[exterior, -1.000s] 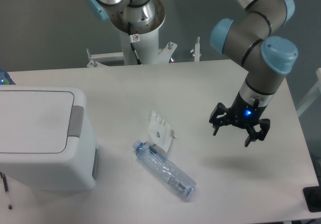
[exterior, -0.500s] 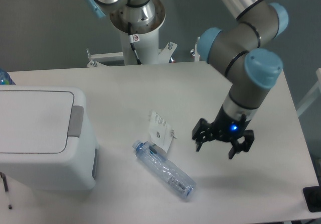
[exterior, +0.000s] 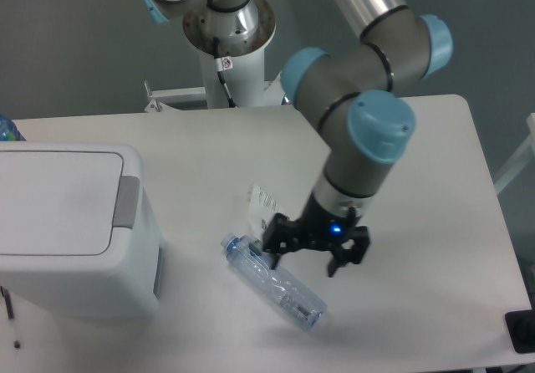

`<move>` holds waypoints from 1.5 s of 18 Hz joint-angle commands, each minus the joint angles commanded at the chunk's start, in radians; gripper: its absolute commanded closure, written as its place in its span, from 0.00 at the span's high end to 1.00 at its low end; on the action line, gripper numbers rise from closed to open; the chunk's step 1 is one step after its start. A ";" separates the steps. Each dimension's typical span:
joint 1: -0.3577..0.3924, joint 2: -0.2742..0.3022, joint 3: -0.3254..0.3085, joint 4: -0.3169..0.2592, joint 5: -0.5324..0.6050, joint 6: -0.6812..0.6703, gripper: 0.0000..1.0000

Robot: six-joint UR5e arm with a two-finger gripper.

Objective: Open the trash can
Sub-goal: 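Move the gripper across the table toward the trash bin lid edge, then hook the gripper under the lid edge and lift the lid open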

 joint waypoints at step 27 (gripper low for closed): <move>-0.152 0.087 0.078 -0.274 -0.088 0.003 1.00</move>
